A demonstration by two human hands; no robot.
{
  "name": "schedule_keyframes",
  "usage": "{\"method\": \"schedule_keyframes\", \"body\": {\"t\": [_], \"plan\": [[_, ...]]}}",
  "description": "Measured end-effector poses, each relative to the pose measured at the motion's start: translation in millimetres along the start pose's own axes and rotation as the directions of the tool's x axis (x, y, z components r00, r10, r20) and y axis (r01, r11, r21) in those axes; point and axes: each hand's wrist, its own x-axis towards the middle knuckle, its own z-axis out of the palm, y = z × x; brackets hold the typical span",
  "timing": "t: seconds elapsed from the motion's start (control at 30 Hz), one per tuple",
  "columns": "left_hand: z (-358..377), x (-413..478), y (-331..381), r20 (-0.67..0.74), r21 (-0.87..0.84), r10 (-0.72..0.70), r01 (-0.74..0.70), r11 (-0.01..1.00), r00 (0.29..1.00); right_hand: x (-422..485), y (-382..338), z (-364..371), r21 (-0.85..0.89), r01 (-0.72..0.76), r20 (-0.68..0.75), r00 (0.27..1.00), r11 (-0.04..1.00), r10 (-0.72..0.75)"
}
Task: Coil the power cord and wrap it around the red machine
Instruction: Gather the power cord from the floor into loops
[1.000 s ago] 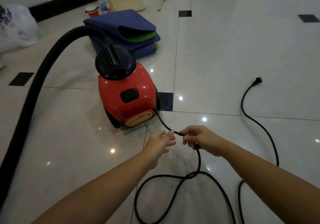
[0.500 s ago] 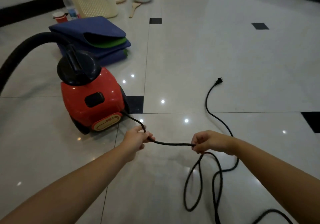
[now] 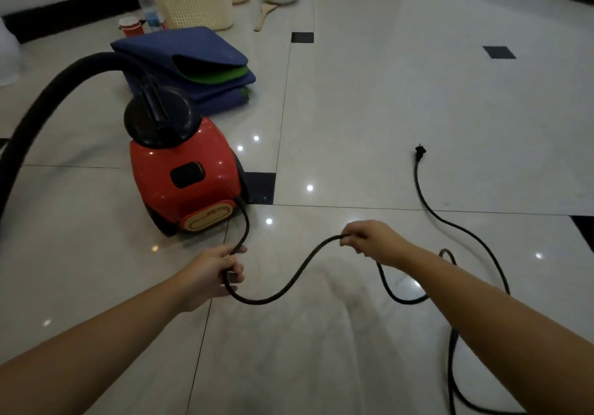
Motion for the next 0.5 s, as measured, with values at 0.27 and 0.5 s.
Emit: {"method": "schedule_keyframes", "body": {"t": [0.27, 0.5], "plan": [[-25, -33, -31, -0.099, -0.236, -0.149, 0.122, 0.964, 0.984, 24, -73, 44, -0.249, 0.320, 0.353, 0.909, 0.914, -0.223], [-29, -62, -34, 0.041, 0.170, -0.064, 0.057, 0.984, 0.997, 30, -96, 68, -0.190, 0.381, 0.389, 0.875, 0.905, -0.287]]}}
